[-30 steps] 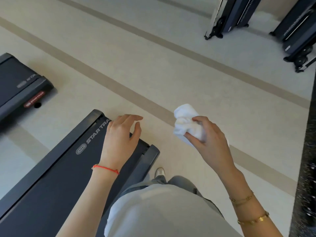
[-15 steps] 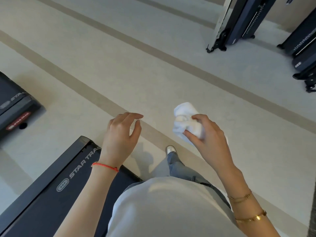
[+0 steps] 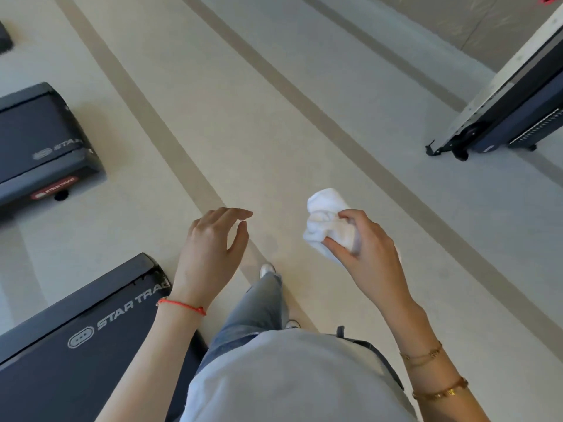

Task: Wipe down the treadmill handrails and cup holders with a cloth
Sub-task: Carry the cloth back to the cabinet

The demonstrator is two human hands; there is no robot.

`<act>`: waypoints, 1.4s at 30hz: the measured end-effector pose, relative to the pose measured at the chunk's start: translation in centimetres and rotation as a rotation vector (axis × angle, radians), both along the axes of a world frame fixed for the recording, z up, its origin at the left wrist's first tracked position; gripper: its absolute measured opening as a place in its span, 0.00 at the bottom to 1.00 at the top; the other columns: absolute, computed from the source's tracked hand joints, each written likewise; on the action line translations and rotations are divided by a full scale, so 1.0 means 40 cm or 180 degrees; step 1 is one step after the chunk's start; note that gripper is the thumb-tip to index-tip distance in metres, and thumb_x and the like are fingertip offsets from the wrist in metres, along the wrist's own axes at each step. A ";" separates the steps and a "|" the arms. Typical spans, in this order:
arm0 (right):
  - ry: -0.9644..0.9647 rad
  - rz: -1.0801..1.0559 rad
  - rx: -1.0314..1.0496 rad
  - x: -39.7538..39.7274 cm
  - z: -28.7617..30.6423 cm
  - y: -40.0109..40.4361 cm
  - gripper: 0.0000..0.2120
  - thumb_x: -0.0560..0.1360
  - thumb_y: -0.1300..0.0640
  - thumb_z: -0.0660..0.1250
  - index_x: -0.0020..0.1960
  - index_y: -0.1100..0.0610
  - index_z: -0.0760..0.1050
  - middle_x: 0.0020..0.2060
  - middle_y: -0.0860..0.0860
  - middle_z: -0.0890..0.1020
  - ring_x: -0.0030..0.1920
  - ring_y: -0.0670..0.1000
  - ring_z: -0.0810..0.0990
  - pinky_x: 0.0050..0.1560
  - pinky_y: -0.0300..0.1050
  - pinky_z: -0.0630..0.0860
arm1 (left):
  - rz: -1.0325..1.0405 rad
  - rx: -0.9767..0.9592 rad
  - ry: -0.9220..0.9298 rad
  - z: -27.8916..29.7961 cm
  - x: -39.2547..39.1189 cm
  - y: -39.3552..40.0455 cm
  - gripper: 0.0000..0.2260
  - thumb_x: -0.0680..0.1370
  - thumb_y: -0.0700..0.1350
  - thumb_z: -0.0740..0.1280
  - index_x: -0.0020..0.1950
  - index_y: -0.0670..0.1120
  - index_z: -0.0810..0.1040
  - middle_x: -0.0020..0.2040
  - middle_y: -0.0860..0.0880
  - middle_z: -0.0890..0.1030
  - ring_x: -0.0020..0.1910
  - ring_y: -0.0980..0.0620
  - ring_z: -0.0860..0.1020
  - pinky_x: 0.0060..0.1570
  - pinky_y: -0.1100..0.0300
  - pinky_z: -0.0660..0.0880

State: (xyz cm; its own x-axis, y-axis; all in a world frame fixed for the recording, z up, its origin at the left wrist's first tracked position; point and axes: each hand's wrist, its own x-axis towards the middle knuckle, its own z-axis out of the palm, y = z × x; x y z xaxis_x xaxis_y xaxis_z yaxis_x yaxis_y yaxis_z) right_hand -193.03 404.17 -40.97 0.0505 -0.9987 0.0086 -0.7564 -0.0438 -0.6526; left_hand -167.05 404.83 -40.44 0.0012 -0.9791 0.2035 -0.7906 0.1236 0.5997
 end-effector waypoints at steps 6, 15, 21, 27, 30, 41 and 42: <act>-0.0010 0.0181 -0.0002 0.068 -0.041 -0.340 0.20 0.73 0.39 0.68 0.61 0.44 0.69 0.54 0.42 0.79 0.51 0.47 0.74 0.49 0.44 0.70 | 0.0260 -0.0032 0.0014 -0.047 0.071 -0.290 0.10 0.79 0.41 0.62 0.55 0.45 0.82 0.51 0.51 0.83 0.51 0.48 0.81 0.51 0.45 0.77; -0.0108 0.0408 -0.0101 0.270 -0.006 -0.939 0.20 0.73 0.36 0.67 0.61 0.42 0.68 0.54 0.41 0.79 0.52 0.46 0.75 0.50 0.48 0.75 | 0.0628 -0.0153 0.0009 0.018 0.263 -0.843 0.11 0.78 0.42 0.61 0.54 0.43 0.83 0.50 0.49 0.84 0.50 0.45 0.82 0.50 0.44 0.77; -0.0082 0.0451 -0.0118 0.384 0.006 -1.247 0.21 0.73 0.37 0.68 0.61 0.44 0.69 0.51 0.45 0.80 0.50 0.49 0.76 0.48 0.50 0.75 | 0.0666 -0.0029 -0.0084 0.056 0.372 -1.138 0.09 0.79 0.37 0.65 0.56 0.43 0.82 0.51 0.48 0.84 0.53 0.45 0.81 0.54 0.46 0.75; -0.0124 0.0470 -0.0103 0.490 -0.030 -1.535 0.22 0.72 0.36 0.67 0.60 0.44 0.69 0.51 0.46 0.80 0.50 0.50 0.76 0.47 0.50 0.75 | 0.0678 0.0050 -0.0098 0.031 0.477 -1.403 0.09 0.79 0.37 0.65 0.56 0.43 0.82 0.51 0.49 0.83 0.52 0.47 0.81 0.54 0.47 0.76; -0.0103 0.0508 -0.0111 0.542 -0.048 -1.704 0.21 0.72 0.36 0.68 0.60 0.43 0.69 0.50 0.45 0.80 0.50 0.49 0.76 0.46 0.47 0.73 | 0.0717 0.0110 -0.0084 0.016 0.525 -1.555 0.09 0.80 0.38 0.64 0.57 0.44 0.82 0.52 0.50 0.83 0.52 0.48 0.81 0.55 0.50 0.76; -0.0098 0.0781 -0.0141 0.788 0.005 -2.415 0.21 0.72 0.34 0.68 0.58 0.43 0.70 0.51 0.43 0.80 0.50 0.48 0.76 0.46 0.47 0.72 | 0.1019 0.0019 -0.0016 0.061 0.749 -2.194 0.09 0.80 0.39 0.64 0.57 0.45 0.81 0.52 0.51 0.83 0.51 0.48 0.81 0.55 0.46 0.76; -0.0076 0.0826 -0.0145 0.812 0.011 -2.470 0.21 0.72 0.35 0.68 0.59 0.44 0.70 0.52 0.44 0.80 0.50 0.49 0.76 0.47 0.47 0.73 | 0.1060 0.0013 -0.0009 0.065 0.773 -2.241 0.09 0.80 0.39 0.64 0.57 0.45 0.81 0.52 0.50 0.83 0.51 0.48 0.81 0.55 0.46 0.76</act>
State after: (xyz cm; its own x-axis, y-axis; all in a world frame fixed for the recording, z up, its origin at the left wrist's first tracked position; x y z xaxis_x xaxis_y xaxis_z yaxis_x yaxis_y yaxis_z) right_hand -160.55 305.38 -40.54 0.3042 -0.9509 0.0575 -0.7004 -0.2642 -0.6631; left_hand -136.13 315.18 -37.84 0.3208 -0.9258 0.1999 -0.7888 -0.1443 0.5974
